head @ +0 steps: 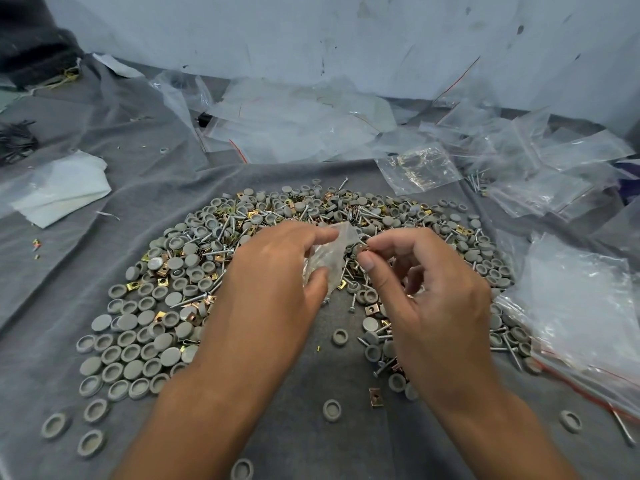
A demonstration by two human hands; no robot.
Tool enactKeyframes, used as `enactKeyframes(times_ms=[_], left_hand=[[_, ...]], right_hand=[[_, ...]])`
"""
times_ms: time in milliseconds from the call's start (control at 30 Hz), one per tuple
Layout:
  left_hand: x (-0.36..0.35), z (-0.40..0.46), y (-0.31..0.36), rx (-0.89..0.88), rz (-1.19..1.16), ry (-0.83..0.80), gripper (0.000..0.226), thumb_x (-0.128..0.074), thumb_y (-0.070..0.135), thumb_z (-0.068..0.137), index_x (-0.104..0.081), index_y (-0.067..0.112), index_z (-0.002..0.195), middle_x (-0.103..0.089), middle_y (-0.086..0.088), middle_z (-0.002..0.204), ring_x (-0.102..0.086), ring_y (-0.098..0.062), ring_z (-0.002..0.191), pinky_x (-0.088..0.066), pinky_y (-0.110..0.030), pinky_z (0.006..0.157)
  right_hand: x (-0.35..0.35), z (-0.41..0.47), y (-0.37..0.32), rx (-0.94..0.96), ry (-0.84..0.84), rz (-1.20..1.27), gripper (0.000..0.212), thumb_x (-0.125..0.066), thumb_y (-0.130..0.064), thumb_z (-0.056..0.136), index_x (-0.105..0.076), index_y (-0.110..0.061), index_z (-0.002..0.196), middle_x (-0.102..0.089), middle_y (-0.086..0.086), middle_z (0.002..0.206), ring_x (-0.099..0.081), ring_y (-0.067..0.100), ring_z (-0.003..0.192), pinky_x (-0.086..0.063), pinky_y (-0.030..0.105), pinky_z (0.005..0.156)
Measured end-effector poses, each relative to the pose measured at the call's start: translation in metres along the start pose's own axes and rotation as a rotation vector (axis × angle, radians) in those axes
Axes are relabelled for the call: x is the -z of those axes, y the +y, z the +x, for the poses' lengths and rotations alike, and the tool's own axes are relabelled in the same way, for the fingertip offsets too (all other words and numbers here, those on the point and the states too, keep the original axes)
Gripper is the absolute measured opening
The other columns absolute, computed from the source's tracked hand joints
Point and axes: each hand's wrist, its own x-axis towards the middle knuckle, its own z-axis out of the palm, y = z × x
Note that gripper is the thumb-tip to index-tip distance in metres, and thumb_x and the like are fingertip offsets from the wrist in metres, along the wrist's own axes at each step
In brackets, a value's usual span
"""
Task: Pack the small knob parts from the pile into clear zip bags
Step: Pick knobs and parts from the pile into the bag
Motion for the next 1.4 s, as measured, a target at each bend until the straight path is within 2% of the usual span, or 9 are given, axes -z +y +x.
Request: enactKeyframes(times_ms=[400, 533, 667, 767, 933, 1033, 1133, 1267, 1400], left_hand=[[-0.003, -0.001, 0.005, -0.056, -0.036, -0.043, 0.052, -0.086, 0.019, 0.072, -0.07, 0.022, 0.121, -0.066, 0.014, 0.108, -0.051, 0.0, 0.096, -0.042, -0.02, 0.094], [0.001, -0.002, 0.004, -0.027, -0.012, -0.022, 0.053, -0.082, 0.025, 0.075, -0.067, 0.025, 0.125, -0.061, 0.018, 0.108, -0.051, 0.001, 0.095, -0.041, -0.019, 0.092], [0.003, -0.001, 0.003, 0.009, 0.004, 0.023, 0.047, -0.079, 0.023, 0.083, -0.065, 0.026, 0.127, -0.064, 0.014, 0.119, -0.057, -0.003, 0.1, -0.044, -0.022, 0.096], [0.003, -0.001, 0.003, 0.021, 0.013, 0.033, 0.045, -0.076, 0.024, 0.085, -0.064, 0.027, 0.128, -0.064, 0.015, 0.121, -0.055, 0.0, 0.1, -0.039, -0.018, 0.094], [0.002, 0.0, -0.001, 0.02, 0.014, 0.03, 0.044, -0.076, 0.023, 0.085, -0.065, 0.027, 0.127, -0.064, 0.015, 0.117, -0.053, 0.001, 0.093, -0.035, -0.011, 0.087], [0.006, 0.002, -0.004, 0.027, 0.005, 0.045, 0.044, -0.077, 0.021, 0.084, -0.065, 0.026, 0.126, -0.064, 0.015, 0.114, -0.053, 0.002, 0.089, -0.031, 0.001, 0.085], [0.008, 0.003, -0.007, 0.023, 0.015, 0.058, 0.044, -0.077, 0.021, 0.084, -0.065, 0.026, 0.127, -0.059, 0.018, 0.107, -0.054, -0.001, 0.088, -0.034, -0.004, 0.08], [0.007, 0.002, -0.006, 0.002, 0.002, 0.047, 0.045, -0.078, 0.022, 0.083, -0.065, 0.026, 0.126, -0.06, 0.018, 0.11, -0.053, 0.0, 0.087, -0.034, -0.006, 0.081], [0.004, 0.002, -0.006, -0.04, -0.005, -0.03, 0.052, -0.082, 0.02, 0.077, -0.066, 0.028, 0.125, -0.061, 0.019, 0.111, -0.052, 0.001, 0.086, -0.034, -0.004, 0.083]], right_hand=[[-0.006, 0.005, 0.002, 0.115, -0.038, -0.076, 0.013, -0.072, -0.022, 0.095, -0.073, -0.019, 0.108, -0.068, -0.01, 0.107, -0.061, 0.01, 0.1, -0.045, 0.02, 0.088], [0.013, 0.014, 0.012, -0.069, -0.039, -0.019, 0.008, -0.071, -0.026, 0.096, -0.069, -0.03, 0.103, -0.065, -0.019, 0.098, -0.059, 0.0, 0.085, -0.039, 0.006, 0.072], [0.029, 0.012, 0.029, -0.258, -0.531, -0.158, 0.011, -0.069, -0.047, 0.088, -0.064, -0.045, 0.098, -0.06, -0.03, 0.092, -0.058, -0.009, 0.087, -0.043, 0.008, 0.064], [0.018, 0.004, 0.029, -0.122, -0.797, -0.326, 0.036, -0.058, -0.068, 0.08, -0.063, -0.046, 0.107, -0.054, -0.03, 0.1, -0.046, -0.005, 0.097, -0.041, 0.023, 0.084], [0.0, 0.001, 0.021, 0.028, -0.875, -0.42, 0.026, -0.064, -0.059, 0.088, -0.062, -0.045, 0.111, -0.053, -0.024, 0.107, -0.038, 0.005, 0.103, -0.032, 0.035, 0.093], [0.006, 0.005, 0.02, -0.064, -0.818, -0.275, 0.018, -0.07, -0.048, 0.089, -0.053, -0.042, 0.093, -0.056, -0.024, 0.098, -0.045, -0.001, 0.096, -0.038, 0.025, 0.084], [0.015, 0.005, 0.012, -0.134, -0.872, -0.089, 0.021, -0.079, -0.043, 0.083, -0.059, -0.039, 0.09, -0.06, -0.023, 0.091, -0.055, -0.002, 0.091, -0.041, 0.015, 0.07], [0.008, -0.011, -0.002, 0.004, -1.14, -0.059, 0.021, -0.083, -0.039, 0.079, -0.066, -0.03, 0.088, -0.062, -0.017, 0.091, -0.055, 0.001, 0.092, -0.047, 0.022, 0.083], [0.004, -0.013, -0.001, 0.026, -1.085, -0.063, 0.017, -0.079, -0.033, 0.083, -0.064, -0.032, 0.089, -0.068, -0.015, 0.085, -0.061, 0.002, 0.083, -0.046, 0.022, 0.079]])
